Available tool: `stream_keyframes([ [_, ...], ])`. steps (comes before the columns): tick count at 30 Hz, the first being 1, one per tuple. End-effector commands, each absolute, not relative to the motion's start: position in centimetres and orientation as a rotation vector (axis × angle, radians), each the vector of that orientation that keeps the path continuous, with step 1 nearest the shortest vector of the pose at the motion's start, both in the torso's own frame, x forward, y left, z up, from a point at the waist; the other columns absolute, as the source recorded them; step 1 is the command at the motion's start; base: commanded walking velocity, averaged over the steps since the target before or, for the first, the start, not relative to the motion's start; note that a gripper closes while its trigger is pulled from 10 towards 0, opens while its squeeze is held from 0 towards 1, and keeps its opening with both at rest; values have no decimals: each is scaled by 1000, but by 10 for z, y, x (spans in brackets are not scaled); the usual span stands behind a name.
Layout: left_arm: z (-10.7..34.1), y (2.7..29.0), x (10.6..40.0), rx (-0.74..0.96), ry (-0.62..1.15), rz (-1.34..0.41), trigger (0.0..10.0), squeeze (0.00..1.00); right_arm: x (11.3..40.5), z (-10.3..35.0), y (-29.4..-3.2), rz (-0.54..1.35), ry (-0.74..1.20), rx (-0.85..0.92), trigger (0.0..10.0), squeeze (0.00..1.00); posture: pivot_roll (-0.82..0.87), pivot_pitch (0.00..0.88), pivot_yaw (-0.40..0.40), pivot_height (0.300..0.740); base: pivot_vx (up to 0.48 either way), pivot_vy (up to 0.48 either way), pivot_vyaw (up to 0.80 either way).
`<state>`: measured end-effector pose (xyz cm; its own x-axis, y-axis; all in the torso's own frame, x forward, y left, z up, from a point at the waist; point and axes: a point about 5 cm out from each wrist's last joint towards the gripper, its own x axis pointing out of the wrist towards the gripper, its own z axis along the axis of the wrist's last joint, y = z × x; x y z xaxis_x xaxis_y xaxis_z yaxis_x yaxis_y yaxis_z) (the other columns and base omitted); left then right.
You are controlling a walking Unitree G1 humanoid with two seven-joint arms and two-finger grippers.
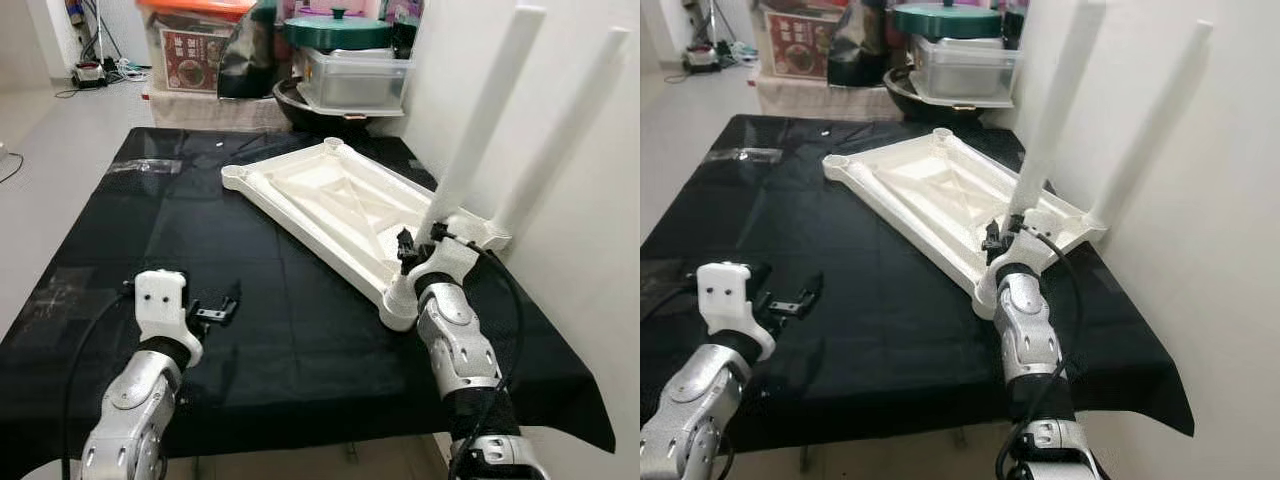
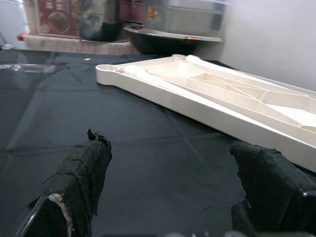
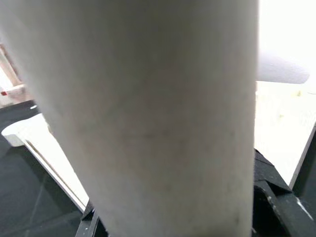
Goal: Building children table
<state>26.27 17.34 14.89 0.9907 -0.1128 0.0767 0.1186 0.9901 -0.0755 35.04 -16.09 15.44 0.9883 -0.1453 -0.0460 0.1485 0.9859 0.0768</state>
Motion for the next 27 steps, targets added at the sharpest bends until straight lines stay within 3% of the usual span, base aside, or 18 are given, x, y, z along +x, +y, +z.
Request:
stream_keyframes([
  [1,147,172,264,-78,-62,-122,10000,0,347,123,-148,-51,219,71,10000,0,71,0,-98,740,0,0,0],
  [4,147,172,264,-78,-62,-123,10000,0,351,133,-130,85,173,110,10000,75,80,0,-104,740,0,0,0],
  [5,147,172,264,-79,-63,-123,10000,0,354,143,-121,177,128,150,10000,1000,85,0,-108,740,0,0,0],
  [7,147,172,264,-79,-64,-122,10000,0,356,150,-115,239,96,176,10000,1000,85,0,-108,740,0,0,0],
  [8,147,172,263,-80,-65,-121,10000,0,360,162,-112,301,33,186,10000,0,86,0,-110,740,0,0,0],
  [12,148,173,263,-82,-68,-120,10000,0,361,191,-102,517,-73,227,10000,0,87,0,-112,740,0,0,0],
  [13,148,172,263,-83,-69,-121,10000,0,358,199,-99,634,-109,201,10000,0,91,0,-118,740,0,0,0],
  [16,148,172,263,-83,-70,-123,10000,0,355,207,-96,747,-142,158,10000,0,91,0,-118,740,0,0,0],
  [17,149,172,263,-85,-72,-124,10000,0,346,211,-92,898,-146,135,10000,0,94,0,-119,740,0,0,0],
  [18,149,172,263,-85,-72,-124,10000,0,346,211,-92,898,-146,135,10000,0,94,0,-119,740,0,0,0],
  [19,149,171,263,-88,-74,-127,10000,0,321,206,-79,1240,-111,32,10000,0,95,0,-121,740,0,0,0],
  [20,150,170,262,-89,-75,-129,10000,0,309,199,-73,1362,-78,-4,10000,0,102,0,-126,740,0,0,0],
  [27,150,169,262,-95,-78,-134,10000,0,291,178,-54,1489,-29,-56,10000,0,110,0,-130,740,0,0,0],
])
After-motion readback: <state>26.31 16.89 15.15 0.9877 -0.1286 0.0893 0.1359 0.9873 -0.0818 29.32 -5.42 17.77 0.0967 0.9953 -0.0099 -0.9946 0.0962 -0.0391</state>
